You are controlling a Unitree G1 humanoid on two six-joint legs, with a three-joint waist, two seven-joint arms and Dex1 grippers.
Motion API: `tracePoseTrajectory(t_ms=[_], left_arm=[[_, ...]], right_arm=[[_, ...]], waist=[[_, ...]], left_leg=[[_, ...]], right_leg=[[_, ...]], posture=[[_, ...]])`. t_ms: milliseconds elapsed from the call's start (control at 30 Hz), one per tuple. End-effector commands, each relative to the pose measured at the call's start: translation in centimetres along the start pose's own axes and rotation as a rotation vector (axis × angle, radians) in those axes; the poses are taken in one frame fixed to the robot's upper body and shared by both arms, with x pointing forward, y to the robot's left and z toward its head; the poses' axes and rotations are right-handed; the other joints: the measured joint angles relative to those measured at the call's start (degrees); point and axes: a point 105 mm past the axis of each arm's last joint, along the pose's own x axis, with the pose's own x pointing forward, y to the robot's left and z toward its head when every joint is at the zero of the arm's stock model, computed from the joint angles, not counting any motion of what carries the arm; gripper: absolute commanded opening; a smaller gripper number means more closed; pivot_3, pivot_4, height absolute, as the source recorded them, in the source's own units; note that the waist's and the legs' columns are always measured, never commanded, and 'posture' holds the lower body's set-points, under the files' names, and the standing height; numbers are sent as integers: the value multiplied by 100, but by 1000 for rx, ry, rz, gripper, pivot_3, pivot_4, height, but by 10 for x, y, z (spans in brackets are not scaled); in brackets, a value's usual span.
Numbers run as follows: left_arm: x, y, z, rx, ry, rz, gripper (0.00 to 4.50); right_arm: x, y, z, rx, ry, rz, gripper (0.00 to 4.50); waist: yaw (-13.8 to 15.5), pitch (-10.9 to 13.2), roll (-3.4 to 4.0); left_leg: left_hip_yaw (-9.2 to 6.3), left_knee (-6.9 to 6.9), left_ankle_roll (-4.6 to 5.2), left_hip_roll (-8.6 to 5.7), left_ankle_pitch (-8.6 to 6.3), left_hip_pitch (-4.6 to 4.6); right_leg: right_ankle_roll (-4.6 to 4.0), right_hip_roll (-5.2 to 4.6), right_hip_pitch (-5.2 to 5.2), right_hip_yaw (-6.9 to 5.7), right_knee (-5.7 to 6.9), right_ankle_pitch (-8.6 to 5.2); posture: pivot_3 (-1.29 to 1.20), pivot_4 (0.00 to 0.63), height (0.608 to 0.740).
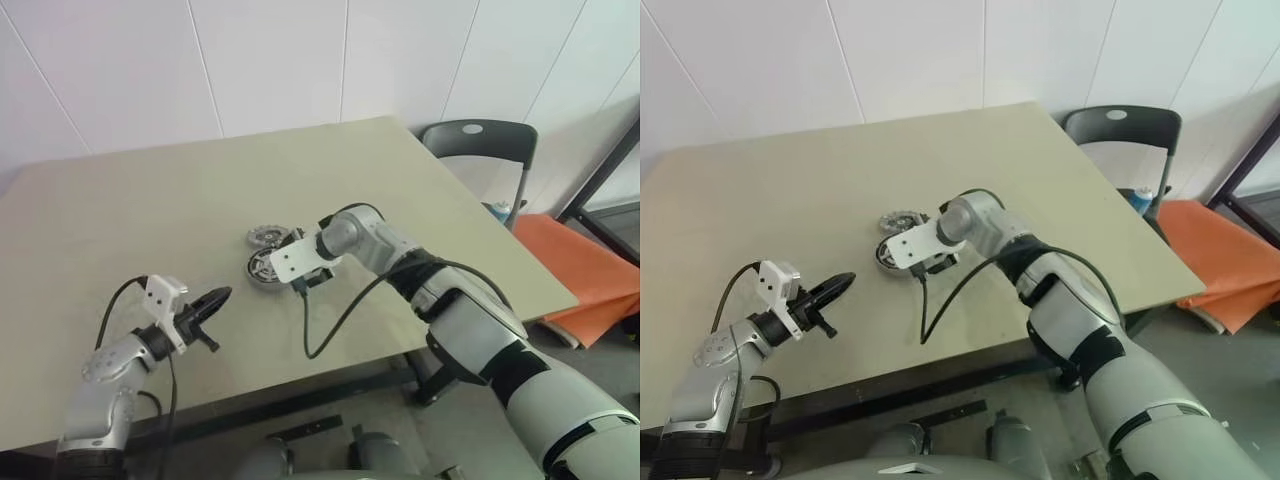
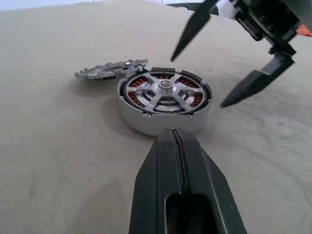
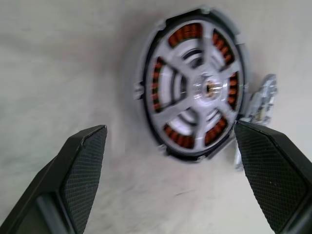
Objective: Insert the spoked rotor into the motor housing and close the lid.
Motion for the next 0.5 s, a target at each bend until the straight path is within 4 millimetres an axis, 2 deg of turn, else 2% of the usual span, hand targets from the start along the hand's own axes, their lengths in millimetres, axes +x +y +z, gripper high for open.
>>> tracePoseTrajectory(t_ms=[33,500], left_arm=[[-7,0,11,41,-34,4,0],[-11,-7,7,74,-22,-1,0]], right_arm=[[-7,-23,8,-33,-5,-70,4361],[-7,-17,5,-47,0,-7,4361]], waist=[[4,0,1],[2,1,2]], left_leg=[[0,0,0,0,0,0],[0,2,-3,0,2,4]], right_leg=[[0,0,1,1,0,0],[-2,2,2,1,10,0]], posture=[[0,0,740],[0,0,740]])
